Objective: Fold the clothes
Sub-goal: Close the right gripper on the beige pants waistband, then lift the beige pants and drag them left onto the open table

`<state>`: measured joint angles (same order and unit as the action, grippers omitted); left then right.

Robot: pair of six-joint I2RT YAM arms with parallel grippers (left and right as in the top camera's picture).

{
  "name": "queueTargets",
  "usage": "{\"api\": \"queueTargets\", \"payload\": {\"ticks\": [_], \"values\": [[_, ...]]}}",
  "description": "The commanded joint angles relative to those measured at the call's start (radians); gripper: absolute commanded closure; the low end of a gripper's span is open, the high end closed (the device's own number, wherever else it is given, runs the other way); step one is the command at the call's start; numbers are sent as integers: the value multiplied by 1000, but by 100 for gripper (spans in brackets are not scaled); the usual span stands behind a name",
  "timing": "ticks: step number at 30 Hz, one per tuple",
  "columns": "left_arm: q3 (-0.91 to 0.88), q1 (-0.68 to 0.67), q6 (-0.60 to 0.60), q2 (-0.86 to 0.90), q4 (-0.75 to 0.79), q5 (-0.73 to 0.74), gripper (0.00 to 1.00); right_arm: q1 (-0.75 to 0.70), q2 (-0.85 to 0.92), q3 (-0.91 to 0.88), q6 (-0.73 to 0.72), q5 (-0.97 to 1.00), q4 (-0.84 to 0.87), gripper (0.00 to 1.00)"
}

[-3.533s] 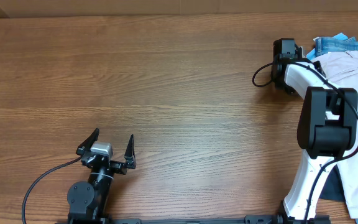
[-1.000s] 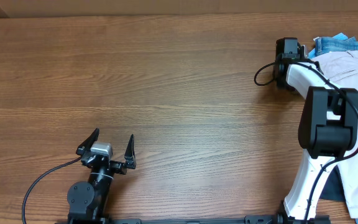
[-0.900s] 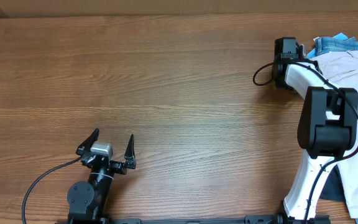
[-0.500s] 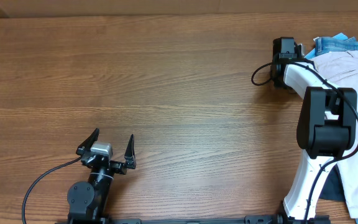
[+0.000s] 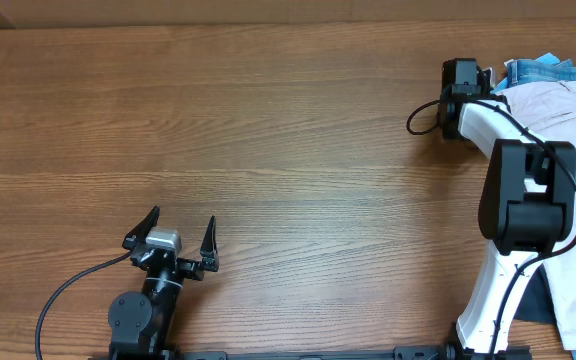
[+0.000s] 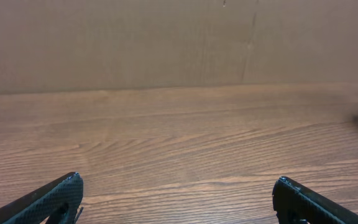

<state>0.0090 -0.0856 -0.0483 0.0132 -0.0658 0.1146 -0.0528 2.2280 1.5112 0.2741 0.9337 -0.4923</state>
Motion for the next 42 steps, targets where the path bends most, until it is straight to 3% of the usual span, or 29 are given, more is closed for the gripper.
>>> {"api": "queueTargets", "payload": {"ticks": [1,18,36,42], "values": [[-4,1,16,-9,-2,-11,0,7,-96,33,-70,40,12,96],[-4,1,15,-9,-2,-11,0,34,-266,34,-175,5,1,96],[-4,1,16,-9,-2,-11,0,330,-384,35,-217,-25,5,96],[-4,1,16,-9,-2,-11,0,408,-384,35,-362,-377,-64,96]]}}
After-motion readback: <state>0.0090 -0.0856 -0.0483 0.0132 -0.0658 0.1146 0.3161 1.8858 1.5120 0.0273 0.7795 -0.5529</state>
